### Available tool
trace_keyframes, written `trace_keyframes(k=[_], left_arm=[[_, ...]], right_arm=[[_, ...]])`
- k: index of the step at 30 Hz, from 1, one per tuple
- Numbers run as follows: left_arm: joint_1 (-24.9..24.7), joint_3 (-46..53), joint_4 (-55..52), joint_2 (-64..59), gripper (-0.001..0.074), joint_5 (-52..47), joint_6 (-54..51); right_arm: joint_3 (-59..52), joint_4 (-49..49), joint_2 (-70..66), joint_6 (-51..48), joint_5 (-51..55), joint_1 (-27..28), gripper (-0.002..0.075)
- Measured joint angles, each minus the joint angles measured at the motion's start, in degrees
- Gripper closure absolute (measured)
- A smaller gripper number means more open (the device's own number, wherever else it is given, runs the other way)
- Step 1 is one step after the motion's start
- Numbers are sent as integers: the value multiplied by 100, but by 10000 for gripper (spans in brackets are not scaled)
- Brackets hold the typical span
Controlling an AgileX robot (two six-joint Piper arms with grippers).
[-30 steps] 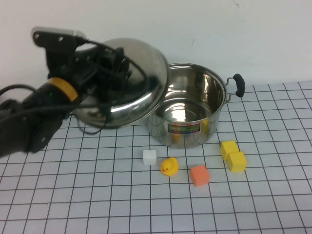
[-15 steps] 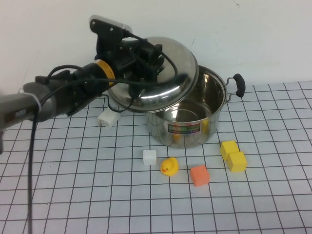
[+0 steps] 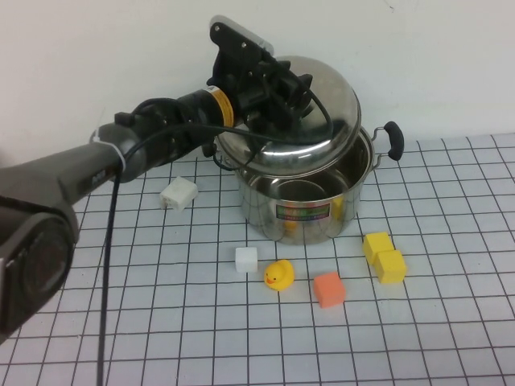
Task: Cover the pot
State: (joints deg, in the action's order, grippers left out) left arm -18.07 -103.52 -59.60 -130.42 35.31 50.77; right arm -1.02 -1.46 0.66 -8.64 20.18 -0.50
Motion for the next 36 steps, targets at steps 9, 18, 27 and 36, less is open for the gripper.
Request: trace_keyframes(k=[9,18,27,36], left_arm=[[0,-273,-193,-473,425,61,60],[0,-282,-214,-500,425,147,60],[116,-282,-137,-561,425,946,13],[199,-300,65,-809,425,1398,-127]], right_arm=[[0,0,0,0,0,0,717],[0,0,0,0,0,0,717],[0,0,0,0,0,0,717],[0,0,0,0,0,0,717]])
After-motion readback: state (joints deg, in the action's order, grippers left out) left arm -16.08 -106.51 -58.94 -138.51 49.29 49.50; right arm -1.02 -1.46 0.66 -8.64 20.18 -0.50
